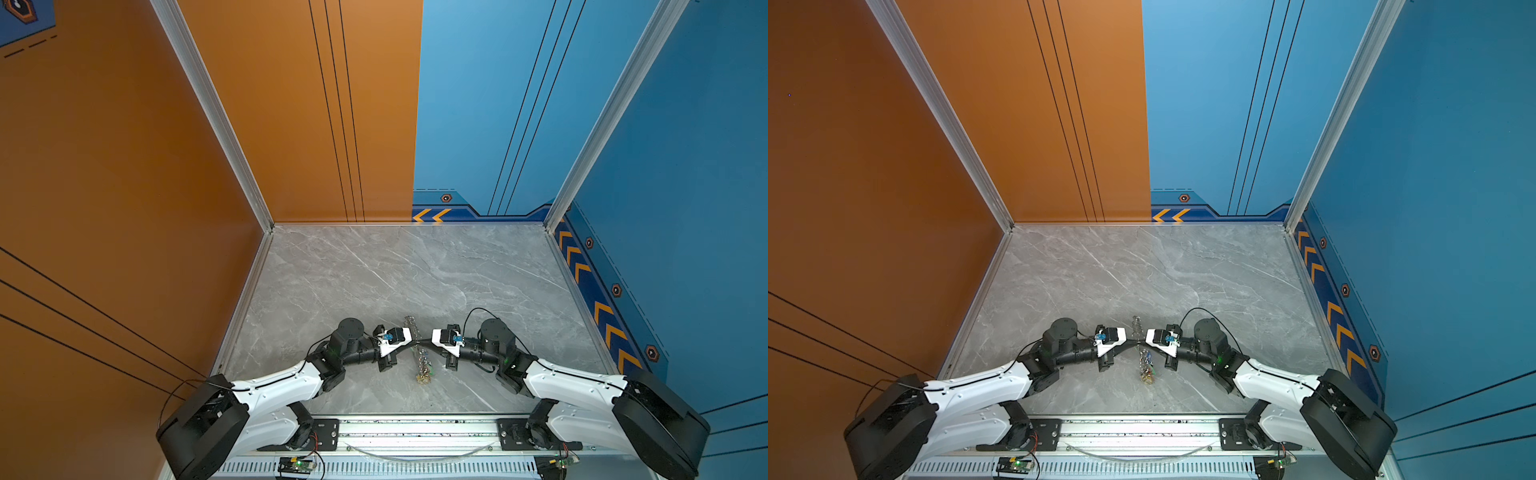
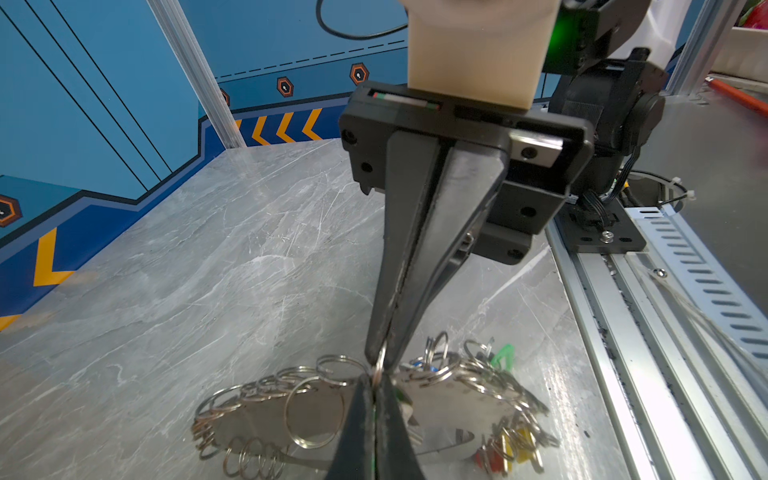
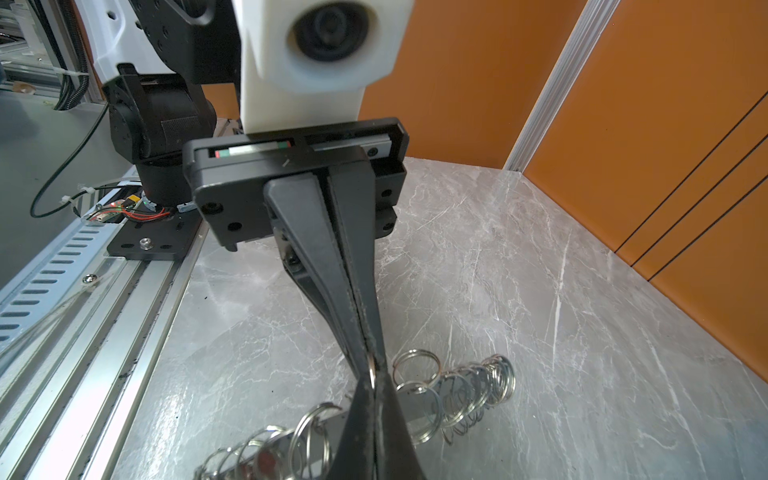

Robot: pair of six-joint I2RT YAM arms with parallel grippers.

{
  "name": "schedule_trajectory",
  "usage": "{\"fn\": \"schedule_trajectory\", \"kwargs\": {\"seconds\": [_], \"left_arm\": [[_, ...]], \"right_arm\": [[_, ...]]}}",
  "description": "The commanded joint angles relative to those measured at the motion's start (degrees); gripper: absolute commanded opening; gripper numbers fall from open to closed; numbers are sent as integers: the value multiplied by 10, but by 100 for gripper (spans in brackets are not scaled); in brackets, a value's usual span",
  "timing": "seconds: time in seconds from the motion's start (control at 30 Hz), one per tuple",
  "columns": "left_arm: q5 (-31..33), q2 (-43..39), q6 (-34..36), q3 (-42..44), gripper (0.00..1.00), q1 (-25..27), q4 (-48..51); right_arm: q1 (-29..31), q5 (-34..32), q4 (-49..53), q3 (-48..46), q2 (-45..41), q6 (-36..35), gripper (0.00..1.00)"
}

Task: Put the keys on the keyring

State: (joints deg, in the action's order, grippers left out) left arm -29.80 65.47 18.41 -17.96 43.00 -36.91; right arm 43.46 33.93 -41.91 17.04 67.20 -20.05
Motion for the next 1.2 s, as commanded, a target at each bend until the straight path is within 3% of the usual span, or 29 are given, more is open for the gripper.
{"fn": "schedule_trajectory", "kwargs": {"seconds": [0.0,0.13,0.3,0.7,1.03,1.17], "left_arm": [[10,9,8,-9,0,-2,6],[19,12,20,-16,0,4,24],[21,17,29,-20,0,8,36],[14,16,30,-19,0,11,37],[3,22,30,-25,0,11,47],[25,5,29,-20,9,9,47]], "right_arm": [[6,-23,47,19,-17,-40,8],[17,-70,159,41,-41,-101,18],[23,-84,185,51,-48,-114,19],[41,-81,175,68,-10,-105,15],[46,-89,164,69,-7,-97,0],[28,-85,110,40,-25,-69,0]]}}
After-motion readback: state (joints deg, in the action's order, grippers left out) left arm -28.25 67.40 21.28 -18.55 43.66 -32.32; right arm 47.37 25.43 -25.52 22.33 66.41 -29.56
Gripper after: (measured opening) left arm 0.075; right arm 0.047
